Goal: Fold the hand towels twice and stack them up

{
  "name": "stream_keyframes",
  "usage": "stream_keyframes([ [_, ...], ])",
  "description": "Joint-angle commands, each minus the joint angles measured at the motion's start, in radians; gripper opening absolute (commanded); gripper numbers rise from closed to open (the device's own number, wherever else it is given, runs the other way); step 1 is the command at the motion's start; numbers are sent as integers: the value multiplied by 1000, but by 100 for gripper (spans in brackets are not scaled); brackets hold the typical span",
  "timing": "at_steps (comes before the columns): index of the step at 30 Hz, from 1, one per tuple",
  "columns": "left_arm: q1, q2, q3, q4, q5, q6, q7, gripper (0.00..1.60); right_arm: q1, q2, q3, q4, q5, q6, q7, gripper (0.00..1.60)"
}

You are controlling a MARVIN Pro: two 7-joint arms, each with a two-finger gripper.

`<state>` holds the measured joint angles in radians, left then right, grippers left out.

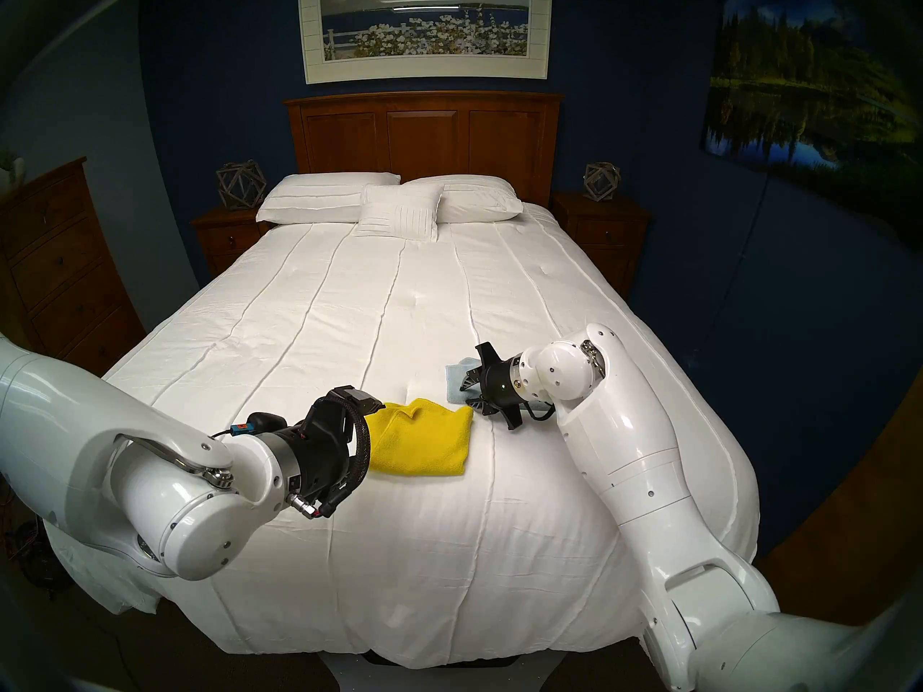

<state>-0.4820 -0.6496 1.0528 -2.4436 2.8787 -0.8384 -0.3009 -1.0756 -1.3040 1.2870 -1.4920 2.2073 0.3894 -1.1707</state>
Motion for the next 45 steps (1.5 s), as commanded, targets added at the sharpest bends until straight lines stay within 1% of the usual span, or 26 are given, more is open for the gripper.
stream_keyframes([
  [1, -2, -2, -10, 0, 1, -2, -6, 160, -16, 4, 31, -58, 25, -6, 12, 25],
  [2, -2, -2, -11, 0, 1, -1, -6, 160, -20, 4, 37, -64, 28, -8, 13, 11],
  [4, -1, -3, -11, 0, 1, -1, -6, 160, -30, 4, 54, -79, 36, -19, 16, 0],
  [8, 0, -5, -13, 0, 1, 0, -5, 160, -49, 1, 88, -88, 44, -43, 34, 0],
  [11, -1, -7, -14, 0, 1, 0, -4, 160, -56, -2, 100, -91, 37, -59, 47, 0],
  [13, -2, -8, -16, 0, 1, 0, -2, 160, -63, -6, 119, -92, 36, -76, 62, 0],
  [15, -2, -9, -17, 0, 1, 0, -1, 160, -64, -5, 124, -93, 38, -77, 63, 0],
  [18, -3, -10, -19, 0, -1, 0, 1, 160, -68, 1, 148, -101, 47, -83, 69, 0],
  [19, -3, -10, -19, 0, -1, 0, 1, 160, -68, 1, 148, -101, 47, -83, 69, 0],
  [25, -4, -13, -22, 0, -2, 0, 4, 160, -81, 7, 198, -128, 74, -97, 69, 0],
  [32, -4, -16, -27, 0, -4, -3, 7, 160, -121, 19, 249, -169, 87, -120, 63, 0],
  [45, 1, -23, -35, 0, -10, -6, 8, 160, -145, 27, 315, -163, 102, -156, 67, 0],
])
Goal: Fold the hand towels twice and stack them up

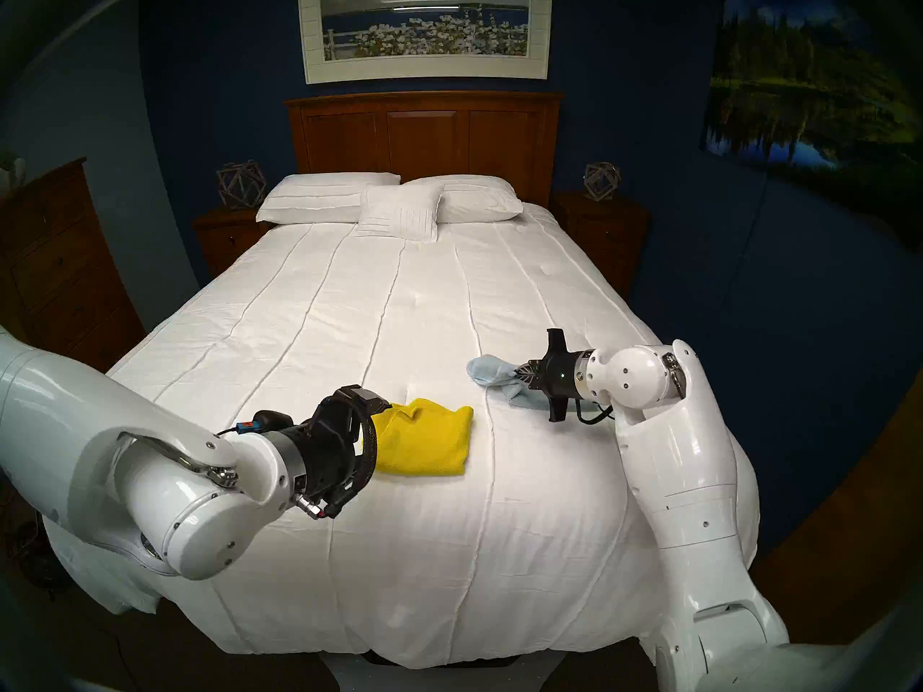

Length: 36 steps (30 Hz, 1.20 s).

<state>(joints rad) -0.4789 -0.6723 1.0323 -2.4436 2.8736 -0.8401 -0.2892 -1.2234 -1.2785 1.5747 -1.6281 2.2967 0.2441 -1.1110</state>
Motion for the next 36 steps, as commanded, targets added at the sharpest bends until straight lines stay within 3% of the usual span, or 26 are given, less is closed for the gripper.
stream_keyframes([
  [1, -1, -1, -15, 0, -6, -5, -3, 160, 1, 5, 34, -19, 12, -10, 12, 0],
  [21, 9, -15, -30, 0, -22, -13, -11, 160, -69, 47, 137, -2, 45, 16, 22, 0],
  [36, 27, -15, -29, 0, -26, -19, -26, 160, -99, 46, 167, 44, 49, 30, 37, 0],
])
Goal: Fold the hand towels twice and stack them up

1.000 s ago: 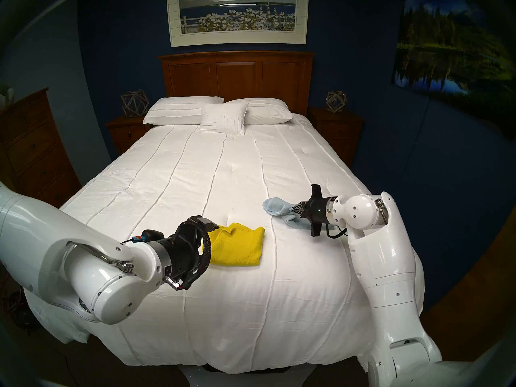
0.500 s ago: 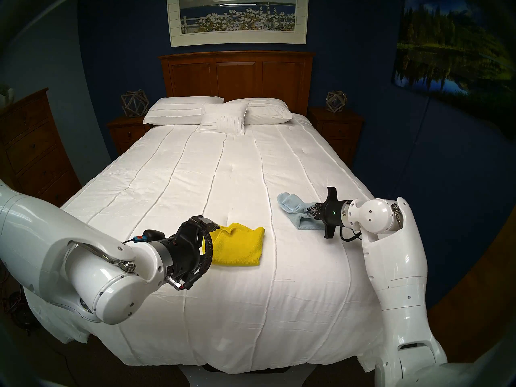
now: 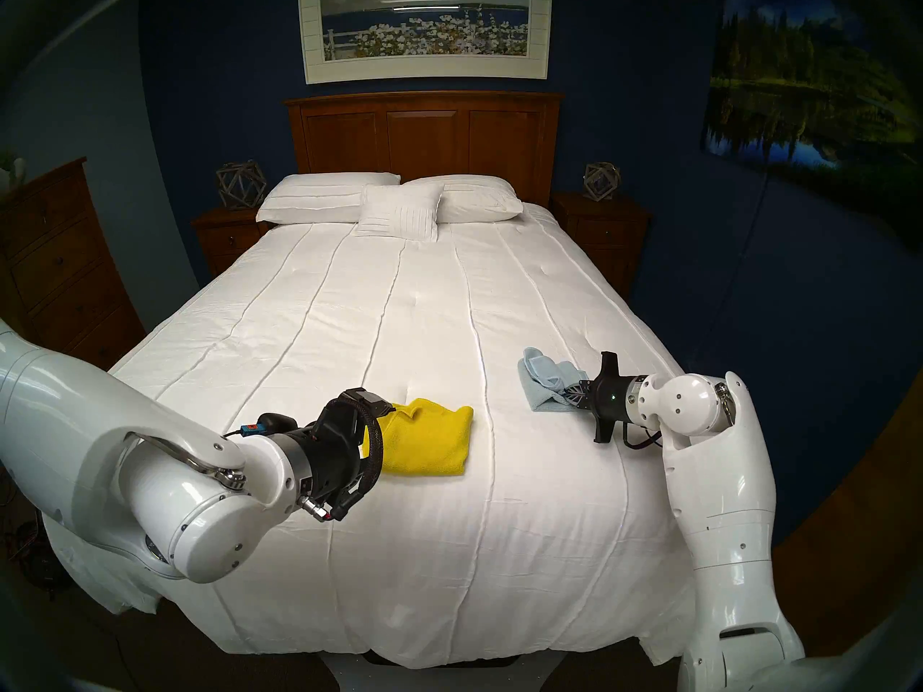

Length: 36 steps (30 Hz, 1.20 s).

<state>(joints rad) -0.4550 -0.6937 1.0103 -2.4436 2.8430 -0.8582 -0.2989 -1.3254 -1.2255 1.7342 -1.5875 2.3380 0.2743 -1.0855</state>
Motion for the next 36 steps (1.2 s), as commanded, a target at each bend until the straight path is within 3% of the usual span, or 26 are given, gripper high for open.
stream_keyframes([
  [1, 3, 7, -6, 0, 5, -1, -16, 160, 1, -7, 10, 2, 8, 0, 13, 0],
  [5, 2, 11, -2, 0, 8, 0, -18, 160, 0, -4, 20, 6, 9, 3, 19, 0],
  [7, 2, 13, 0, 0, 10, 1, -19, 160, 0, -1, 25, 2, 12, 5, 17, 10],
  [8, 3, 14, 1, 0, 12, 1, -19, 160, -1, -1, 28, -2, 14, 6, 15, 33],
  [10, 5, 16, 3, 0, 14, 2, -20, 160, -3, -1, 33, -8, 18, 7, 13, 55],
  [15, 6, 19, 6, 0, 20, 3, -21, 160, -1, -10, 53, -9, 35, 2, 14, 78],
  [16, 6, 20, 7, 0, 21, 3, -21, 160, 0, -10, 55, -9, 35, 2, 13, 107],
  [19, 6, 22, 9, 0, 23, 3, -21, 160, 5, -13, 61, -1, 39, 3, 15, 122],
  [21, 7, 24, 11, 0, 25, 4, -22, 160, 6, -14, 64, -1, 40, 2, 13, 154],
  [22, 7, 25, 11, 0, 26, 4, -22, 160, 7, -15, 65, -1, 40, 1, 12, 160],
  [36, 11, 28, 15, 0, 36, 5, -20, 160, 6, 1, 82, 12, 14, 9, 23, 160],
])
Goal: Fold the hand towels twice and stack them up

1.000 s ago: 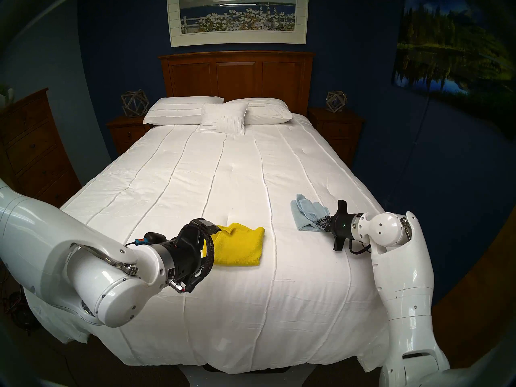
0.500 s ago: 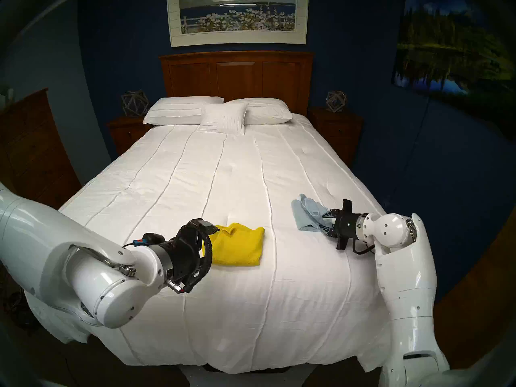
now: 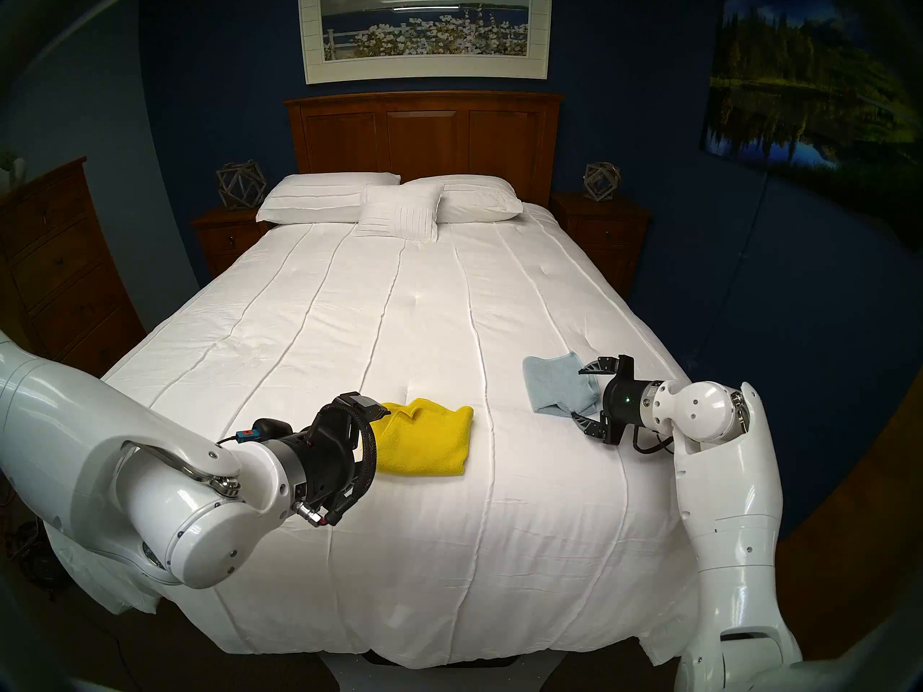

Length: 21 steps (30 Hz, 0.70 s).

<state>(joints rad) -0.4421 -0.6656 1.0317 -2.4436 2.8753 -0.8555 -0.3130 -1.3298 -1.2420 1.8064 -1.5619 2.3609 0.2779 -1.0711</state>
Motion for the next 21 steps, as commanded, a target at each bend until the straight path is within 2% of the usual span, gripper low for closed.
stream_keyframes([
  [1, -1, -2, -9, 0, 2, 2, -6, 160, 9, 21, 16, -20, -8, 8, 7, 160],
  [5, 0, -10, -17, 0, 1, 2, -3, 160, 0, 49, 28, -45, 21, 57, -20, 160],
  [13, -3, -20, -27, 0, 1, 2, 3, 160, -62, 130, 49, -164, 83, 182, -142, 160],
  [17, -4, -22, -29, 0, 0, 0, 5, 160, -70, 191, 54, -187, 117, 244, -244, 160],
  [21, -4, -21, -30, 0, 1, -2, 3, 160, -78, 217, 60, -179, 147, 285, -301, 160],
])
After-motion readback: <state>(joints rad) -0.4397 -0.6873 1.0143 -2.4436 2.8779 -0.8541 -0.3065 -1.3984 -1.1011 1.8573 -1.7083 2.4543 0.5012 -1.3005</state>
